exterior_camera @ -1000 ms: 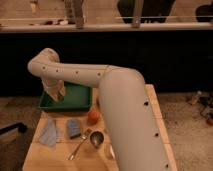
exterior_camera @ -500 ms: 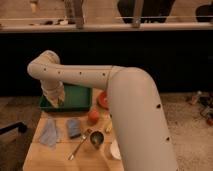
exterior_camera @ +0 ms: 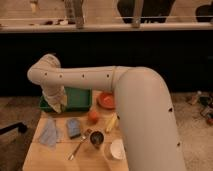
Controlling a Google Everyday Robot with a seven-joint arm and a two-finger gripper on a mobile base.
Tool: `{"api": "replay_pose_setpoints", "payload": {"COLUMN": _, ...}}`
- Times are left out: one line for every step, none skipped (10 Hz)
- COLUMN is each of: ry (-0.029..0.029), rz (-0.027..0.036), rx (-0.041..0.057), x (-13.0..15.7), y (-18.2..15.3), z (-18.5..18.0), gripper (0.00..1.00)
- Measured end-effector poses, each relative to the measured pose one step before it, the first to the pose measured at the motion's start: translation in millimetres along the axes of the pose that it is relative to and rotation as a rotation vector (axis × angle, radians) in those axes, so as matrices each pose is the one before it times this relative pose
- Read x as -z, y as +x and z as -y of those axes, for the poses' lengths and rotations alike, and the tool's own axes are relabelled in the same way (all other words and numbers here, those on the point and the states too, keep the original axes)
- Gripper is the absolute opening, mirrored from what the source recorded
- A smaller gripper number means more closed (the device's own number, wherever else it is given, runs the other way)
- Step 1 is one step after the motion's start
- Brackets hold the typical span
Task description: Place pepper in table surface
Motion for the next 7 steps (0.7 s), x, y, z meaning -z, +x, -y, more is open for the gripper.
{"api": "replay_pose_setpoints", "payload": {"ry": -0.00495, "rz": -0.00454, "rx": -0.00259, "x": -0.17, "y": -5.38, "z": 2.86, "gripper": 0.00}}
{"api": "replay_pose_setpoints", "payload": {"ry": -0.00566, "rz": -0.00419, "rx": -0.00366, "x": 0.18, "y": -4.23, "z": 1.32, "gripper": 0.00}}
{"api": "replay_pose_setpoints", "payload": {"ry": -0.00321, "rz": -0.00227, "rx": -0.00078, "x": 0.20, "y": -2.40, "z": 1.92, "gripper": 0.00}}
{"api": "replay_pose_setpoints", "payload": {"ry": -0.00374, "rz": -0.00309, "rx": -0.00039, "x": 0.05, "y": -1.69, "z": 1.89, "gripper": 0.00}}
{"api": "replay_pose_setpoints", "payload": {"ry": -0.00300, "rz": -0.00456, "rx": -0.00162, "x": 0.33, "y": -1.10, "z": 1.12, "gripper": 0.00}}
{"api": "replay_pose_setpoints", "payload": {"ry": -0.00187, "rz": -0.00302, "rx": -0.00069, "x": 0.32, "y": -0.33, "z": 1.09, "gripper": 0.00}}
{"api": "replay_pose_setpoints", "payload": {"ry": -0.00119, "rz": -0.00160, "rx": -0.00109, "x": -0.07, "y": -0.74, "z": 1.41, "gripper": 0.00}}
